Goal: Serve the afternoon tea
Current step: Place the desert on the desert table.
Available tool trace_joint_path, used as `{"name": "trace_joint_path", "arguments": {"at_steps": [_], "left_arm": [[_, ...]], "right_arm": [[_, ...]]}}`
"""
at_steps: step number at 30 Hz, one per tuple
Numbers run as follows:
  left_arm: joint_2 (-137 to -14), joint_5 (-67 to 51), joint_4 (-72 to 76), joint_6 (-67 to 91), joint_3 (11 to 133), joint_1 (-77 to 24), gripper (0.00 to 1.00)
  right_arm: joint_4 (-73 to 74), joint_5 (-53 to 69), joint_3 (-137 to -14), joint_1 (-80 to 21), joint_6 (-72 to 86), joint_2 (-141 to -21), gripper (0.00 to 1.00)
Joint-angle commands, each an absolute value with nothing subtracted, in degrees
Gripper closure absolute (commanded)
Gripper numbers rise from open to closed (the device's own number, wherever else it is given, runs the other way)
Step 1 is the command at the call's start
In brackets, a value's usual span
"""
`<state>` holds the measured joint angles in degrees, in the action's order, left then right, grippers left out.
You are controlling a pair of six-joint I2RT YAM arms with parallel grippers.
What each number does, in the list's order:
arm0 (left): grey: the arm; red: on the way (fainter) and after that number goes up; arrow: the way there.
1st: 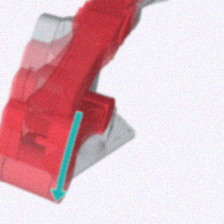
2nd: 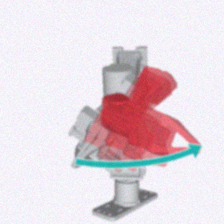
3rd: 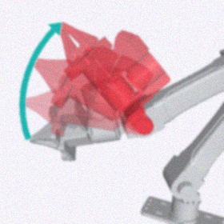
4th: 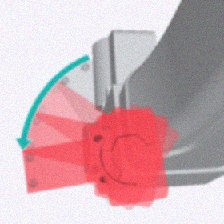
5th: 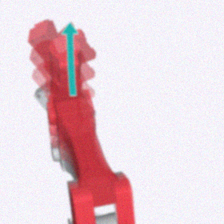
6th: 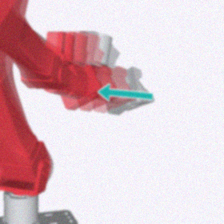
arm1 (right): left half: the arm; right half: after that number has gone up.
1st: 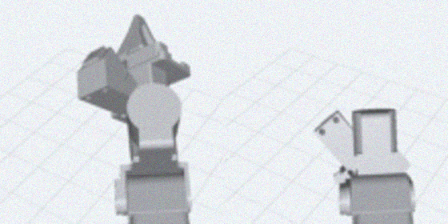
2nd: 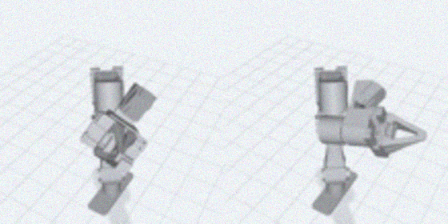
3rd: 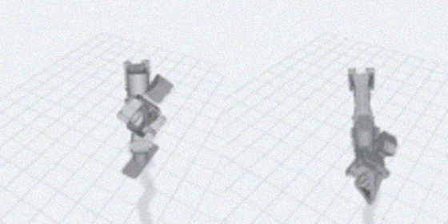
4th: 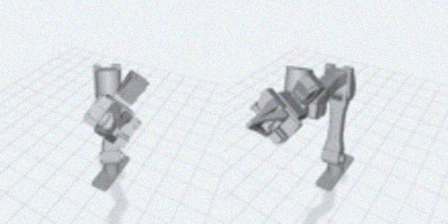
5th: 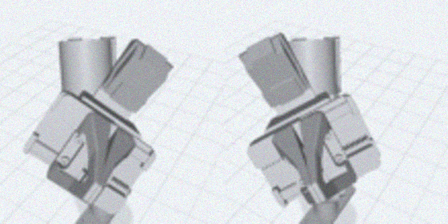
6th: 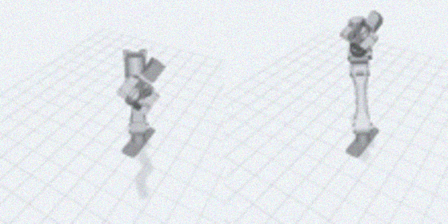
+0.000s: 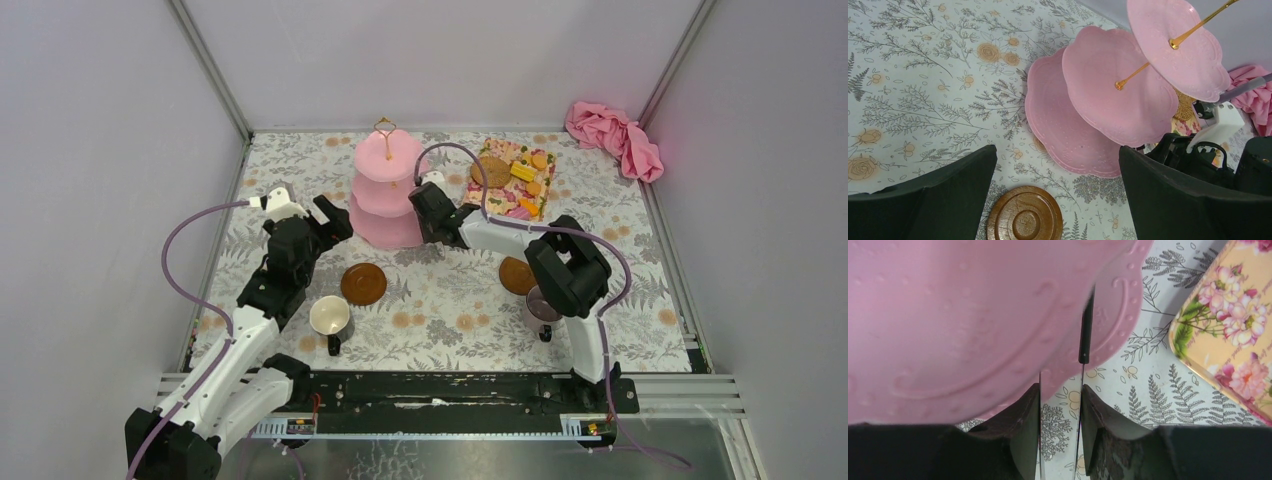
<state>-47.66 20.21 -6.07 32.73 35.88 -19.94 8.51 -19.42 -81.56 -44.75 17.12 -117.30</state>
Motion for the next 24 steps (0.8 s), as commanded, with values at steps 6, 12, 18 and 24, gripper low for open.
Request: {"name": "trace_joint_path", "arguments": {"at_steps": [6, 12, 18, 24], "left_arm": [[-47.46, 20.1, -2.43, 32.83, 35.6, -20.41, 0.0], [-47.51, 19.91, -2.37, 32.96, 35.6, -20.39, 0.0], [-47.5, 19.83, -2.42, 33.04, 35.51, -20.39, 0.0], [-47.47, 19.7, -2.37, 33.05, 35.51, -20.36, 0.0]], "right_arm": [[9.85, -20.62, -88.12, -44.93, 15.45, -119.9, 0.78], [10.4, -20.31, -89.54, -44.28, 15.25, -120.45, 0.77], [11.72, -20.55, -91.08, -44.06, 14.83, -120.82, 0.72], [11.43, -20.56, -89.73, -44.03, 15.02, -119.58, 0.61]]}}
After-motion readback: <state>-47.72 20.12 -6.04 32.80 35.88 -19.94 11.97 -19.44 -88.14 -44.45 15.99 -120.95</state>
